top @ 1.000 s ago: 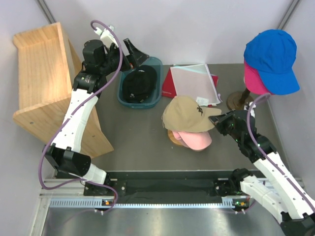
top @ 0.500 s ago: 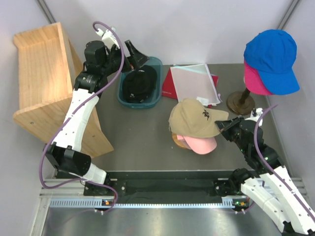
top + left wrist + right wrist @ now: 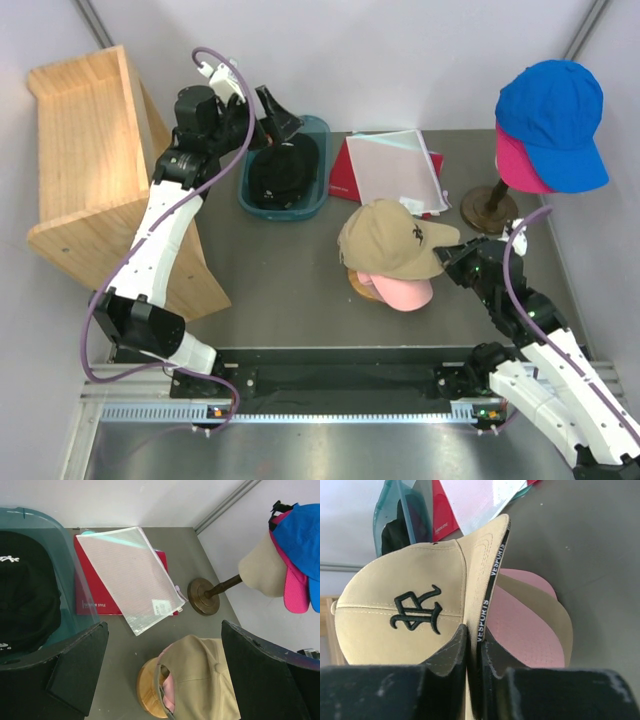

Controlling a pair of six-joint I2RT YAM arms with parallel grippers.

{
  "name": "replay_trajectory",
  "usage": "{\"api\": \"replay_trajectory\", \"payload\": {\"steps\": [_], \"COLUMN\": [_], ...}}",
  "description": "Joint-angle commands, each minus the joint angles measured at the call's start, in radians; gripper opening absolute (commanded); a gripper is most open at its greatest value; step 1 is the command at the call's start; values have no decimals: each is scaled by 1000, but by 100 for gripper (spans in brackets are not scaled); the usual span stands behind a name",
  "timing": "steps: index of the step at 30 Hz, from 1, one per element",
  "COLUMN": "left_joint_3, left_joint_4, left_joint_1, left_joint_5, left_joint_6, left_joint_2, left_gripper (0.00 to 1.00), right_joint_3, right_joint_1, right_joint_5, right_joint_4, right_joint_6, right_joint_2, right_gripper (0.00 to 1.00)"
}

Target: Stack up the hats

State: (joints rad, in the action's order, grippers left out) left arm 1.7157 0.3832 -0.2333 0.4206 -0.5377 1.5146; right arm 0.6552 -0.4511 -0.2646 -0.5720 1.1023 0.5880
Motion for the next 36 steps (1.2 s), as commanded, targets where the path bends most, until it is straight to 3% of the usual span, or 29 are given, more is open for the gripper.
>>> {"api": "replay_trajectory", "payload": {"steps": [1, 3, 4, 7, 13, 19, 24, 36], "left_joint_3": [-33, -39, -39, -27, -19, -13, 10, 143], "left_joint_4": [-38, -32, -29, -3, 25, 39, 89, -43], "left_joint_1": [6, -3, -11, -52, -119, -167, -167, -124], "left_joint_5": [-20, -45, -55, -112, -204, -310, -497, -532], "left_joint_6": [38, 56, 67, 120, 185, 223, 214, 91], "left_joint_2": [13, 18, 21, 45, 120, 202, 318, 593], "left_gripper": [99, 99, 99, 99, 99, 99, 96, 80], "right_joint_3": [-23, -3, 3, 55, 191, 329, 386, 463], "right_joint_1": [-15, -12, -14, -14, -14, -14, -14, -11], "right_joint_5": [-67, -65, -67, -93, -179, -324, -398, -349], "right_joint_4": [-273, -266, -266, -293, -414, -463, -347, -141], "right_joint_6": [-104, -104, -104, -117, -104, -82, -130, -168], "right_joint_2": [-17, -53, -62, -76, -56, -79, -28, 136], "right_gripper": [20, 34, 49, 73, 91, 97, 97, 98]}}
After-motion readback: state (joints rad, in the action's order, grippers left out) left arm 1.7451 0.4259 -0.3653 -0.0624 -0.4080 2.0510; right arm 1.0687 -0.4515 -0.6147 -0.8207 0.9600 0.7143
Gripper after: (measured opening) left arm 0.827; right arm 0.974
